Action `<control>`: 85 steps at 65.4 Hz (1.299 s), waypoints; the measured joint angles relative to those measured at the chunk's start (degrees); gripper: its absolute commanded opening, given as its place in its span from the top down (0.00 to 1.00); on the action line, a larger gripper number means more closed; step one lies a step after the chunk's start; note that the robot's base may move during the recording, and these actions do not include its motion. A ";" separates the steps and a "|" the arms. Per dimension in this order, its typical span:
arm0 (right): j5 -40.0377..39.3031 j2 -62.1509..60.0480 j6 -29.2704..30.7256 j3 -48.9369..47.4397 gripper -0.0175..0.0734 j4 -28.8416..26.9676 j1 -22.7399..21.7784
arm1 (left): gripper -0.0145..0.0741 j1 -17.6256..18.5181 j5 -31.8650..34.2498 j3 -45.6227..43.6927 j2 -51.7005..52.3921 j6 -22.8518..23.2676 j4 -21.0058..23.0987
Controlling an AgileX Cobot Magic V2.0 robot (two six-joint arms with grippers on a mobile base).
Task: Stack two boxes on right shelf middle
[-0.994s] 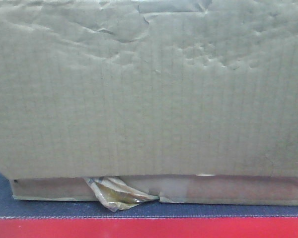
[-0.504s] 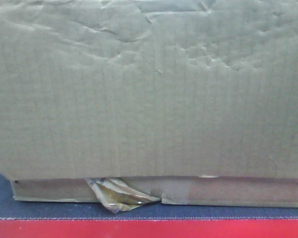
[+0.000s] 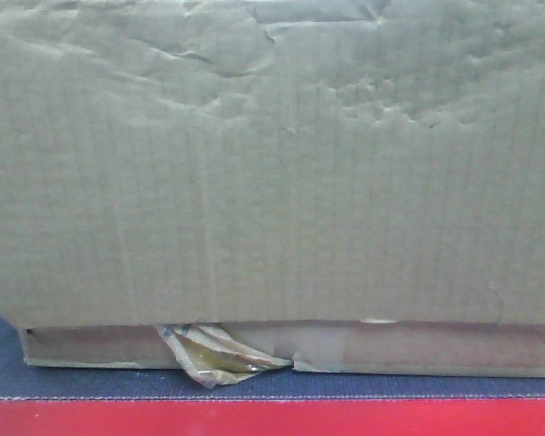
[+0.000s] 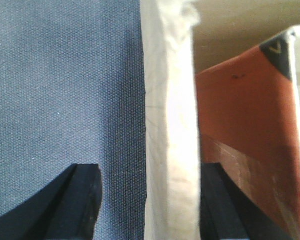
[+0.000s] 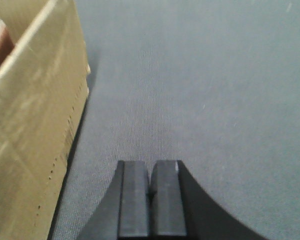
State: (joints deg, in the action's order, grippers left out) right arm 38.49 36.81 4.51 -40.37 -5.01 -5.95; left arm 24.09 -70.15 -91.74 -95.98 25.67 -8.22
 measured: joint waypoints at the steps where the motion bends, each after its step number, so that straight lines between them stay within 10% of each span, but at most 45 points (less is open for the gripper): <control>1: 0.08 0.60 0.00 -0.53 0.99 0.00 0.00 | 0.49 0.00 0.00 0.00 0.00 0.00 0.00; 33: -1.61 8.10 -0.57 -5.26 0.99 -1.51 0.00 | 0.49 0.00 0.00 0.00 0.00 0.00 0.00; 55: 13.70 26.41 -7.63 -25.41 0.96 -1.88 1.18 | 0.49 0.00 0.00 0.00 0.00 0.00 0.00; 85: 29.73 44.80 -24.05 -46.26 0.96 10.10 18.10 | 0.49 0.00 0.00 0.00 0.00 0.00 0.00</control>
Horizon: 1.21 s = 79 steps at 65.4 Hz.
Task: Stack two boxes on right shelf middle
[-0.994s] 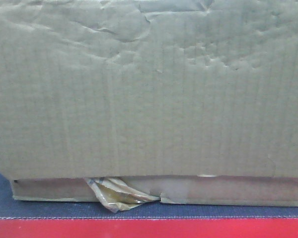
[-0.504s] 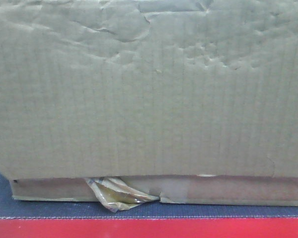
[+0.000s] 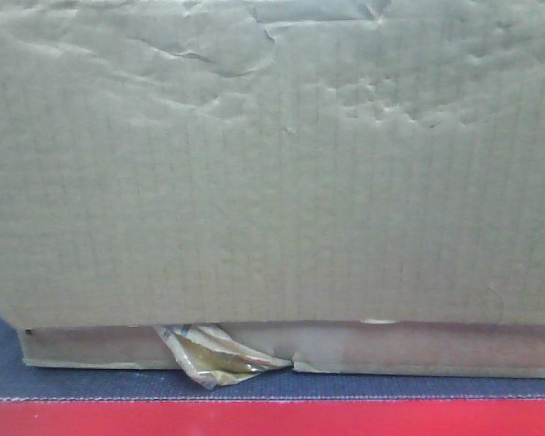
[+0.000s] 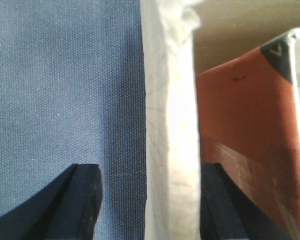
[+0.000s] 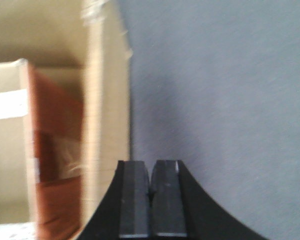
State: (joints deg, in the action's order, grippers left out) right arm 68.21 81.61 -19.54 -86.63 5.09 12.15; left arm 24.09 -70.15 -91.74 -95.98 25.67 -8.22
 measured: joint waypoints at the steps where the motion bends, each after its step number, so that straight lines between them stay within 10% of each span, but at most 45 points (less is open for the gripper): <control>1: 0.35 0.40 -0.09 -0.38 0.96 0.00 0.25 | 0.49 0.00 0.00 0.00 0.00 0.00 0.00; 10: 1.21 3.32 -0.86 -2.31 0.89 0.85 2.28 | 0.49 0.00 0.00 0.00 0.00 0.00 0.00; 28: 1.73 4.65 -0.98 -2.82 0.40 1.61 3.70 | 0.49 0.00 0.00 0.00 0.00 0.00 0.00; 79: 2.11 8.57 -1.34 3.31 0.41 -0.26 3.94 | 0.49 0.00 0.00 0.00 0.00 0.00 0.00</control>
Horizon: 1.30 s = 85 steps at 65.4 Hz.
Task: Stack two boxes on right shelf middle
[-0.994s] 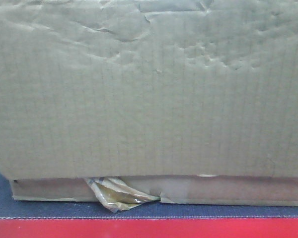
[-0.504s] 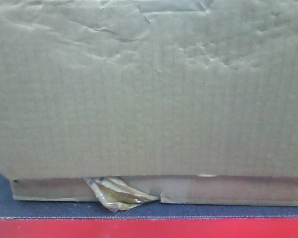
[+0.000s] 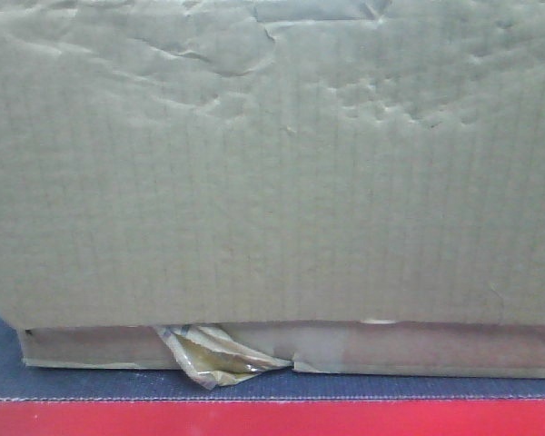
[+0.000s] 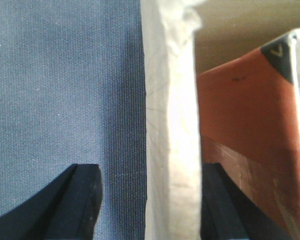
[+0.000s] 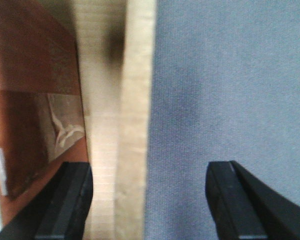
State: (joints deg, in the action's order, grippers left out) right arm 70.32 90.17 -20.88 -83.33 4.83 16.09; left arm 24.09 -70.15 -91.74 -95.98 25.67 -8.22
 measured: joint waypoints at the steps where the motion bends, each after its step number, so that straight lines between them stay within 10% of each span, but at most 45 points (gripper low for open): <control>1: 0.00 0.00 -0.14 0.00 0.41 -0.09 0.00 | 0.49 0.00 0.00 0.00 0.00 0.00 0.00; 85: 0.00 -2.76 -1.08 0.00 0.48 -1.64 0.00 | 0.49 0.00 0.00 0.00 0.00 0.00 -0.97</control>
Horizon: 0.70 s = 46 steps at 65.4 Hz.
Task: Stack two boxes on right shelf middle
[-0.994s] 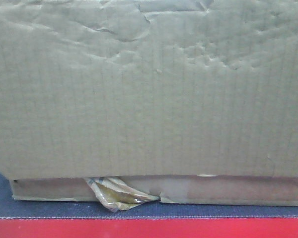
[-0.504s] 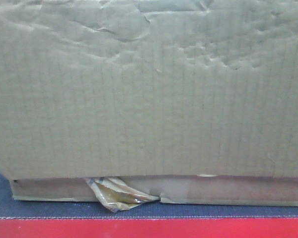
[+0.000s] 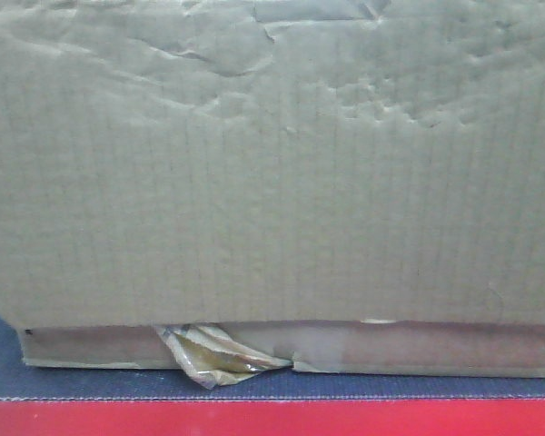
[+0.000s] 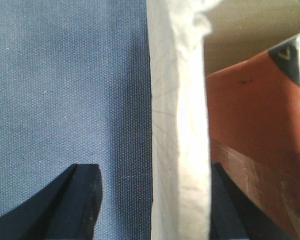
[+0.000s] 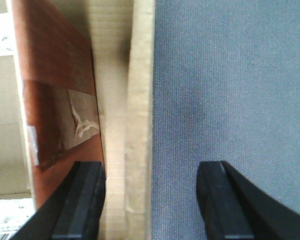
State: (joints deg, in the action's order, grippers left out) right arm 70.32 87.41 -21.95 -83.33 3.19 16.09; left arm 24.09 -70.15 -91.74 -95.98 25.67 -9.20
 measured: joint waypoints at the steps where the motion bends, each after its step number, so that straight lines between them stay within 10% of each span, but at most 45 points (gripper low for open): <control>1: 0.00 0.00 0.00 0.00 0.49 0.00 0.00 | 0.49 0.00 0.00 0.00 0.00 0.00 0.00; 11: 0.00 0.00 0.00 0.00 0.66 0.11 0.00 | 0.57 0.00 0.00 0.00 0.00 0.00 0.00; 22: -0.11 0.24 0.00 0.00 1.00 0.12 0.10 | 0.89 0.00 0.26 0.00 -0.35 0.00 0.89; 46: -0.25 0.02 -2.94 -0.12 0.97 5.36 2.72 | 0.96 0.32 -0.16 -1.27 -0.83 3.07 -1.00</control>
State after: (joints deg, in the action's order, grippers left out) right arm 70.07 87.44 -24.89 -83.45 8.56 18.80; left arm 24.41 -70.31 -93.01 -96.81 28.73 -10.20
